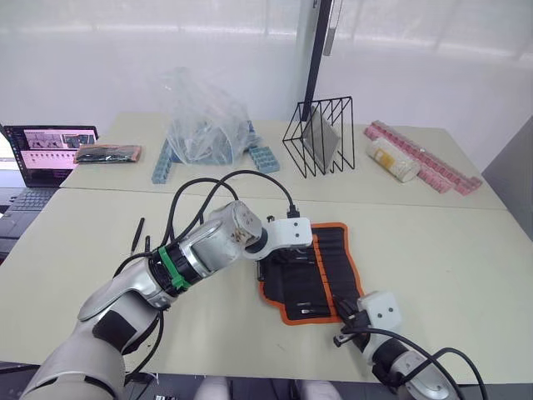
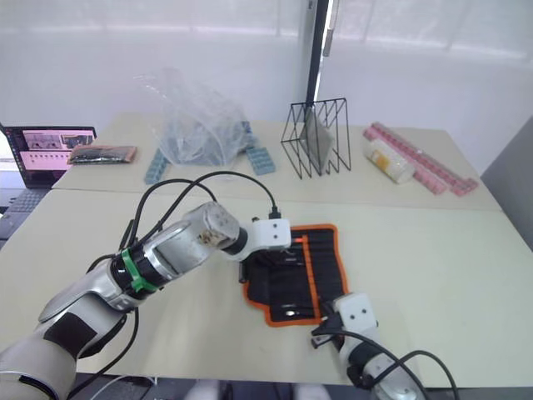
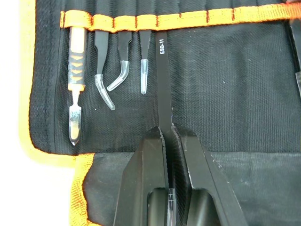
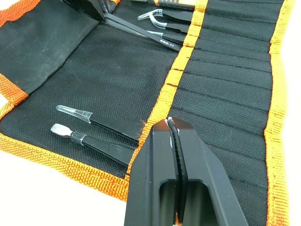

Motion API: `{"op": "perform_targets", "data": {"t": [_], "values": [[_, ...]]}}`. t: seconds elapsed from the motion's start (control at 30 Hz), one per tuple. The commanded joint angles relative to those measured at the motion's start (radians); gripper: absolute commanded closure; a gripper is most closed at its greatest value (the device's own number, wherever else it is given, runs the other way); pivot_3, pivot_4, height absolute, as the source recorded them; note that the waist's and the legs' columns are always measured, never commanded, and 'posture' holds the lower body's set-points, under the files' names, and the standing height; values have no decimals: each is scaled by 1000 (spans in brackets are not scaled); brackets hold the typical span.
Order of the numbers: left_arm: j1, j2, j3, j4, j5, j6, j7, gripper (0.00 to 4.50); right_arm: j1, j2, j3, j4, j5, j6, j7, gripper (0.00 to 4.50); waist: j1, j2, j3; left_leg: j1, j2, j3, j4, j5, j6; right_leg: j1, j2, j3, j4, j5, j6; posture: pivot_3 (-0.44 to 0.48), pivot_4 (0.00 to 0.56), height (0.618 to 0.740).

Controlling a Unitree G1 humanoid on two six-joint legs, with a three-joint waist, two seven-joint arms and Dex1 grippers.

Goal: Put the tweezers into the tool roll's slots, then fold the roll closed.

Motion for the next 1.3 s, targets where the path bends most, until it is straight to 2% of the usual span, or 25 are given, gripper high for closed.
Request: {"op": "perform_targets", "data": {"t": [0.03,0.3,0.73,1.3], "values": [[-15,17,-6,-28,33,-33,-32,4500,7,4,31,9,-1,16,10,4447,0,0,0,0,0,0,0,0,0,0,0,0,0,0,0,0,150,720],[-39,0,-19,-2,87,-60,-71,4500,8,6,31,10,0,18,10,4447,0,0,0,0,0,0,0,0,0,0,1,0,0,0,0,0,150,720],[-60,-121,-18,94,140,-98,-95,4500,27,3,48,3,-18,9,11,4447,2,0,0,-1,0,-1,1,0,0,1,1,0,0,0,0,0,150,720],[-20,-274,15,282,166,-241,-34,4500,41,-73,101,8,-90,130,29,4447,4,1,-2,1,0,-4,5,-1,1,6,3,0,-1,-1,1,0,150,720]]}}
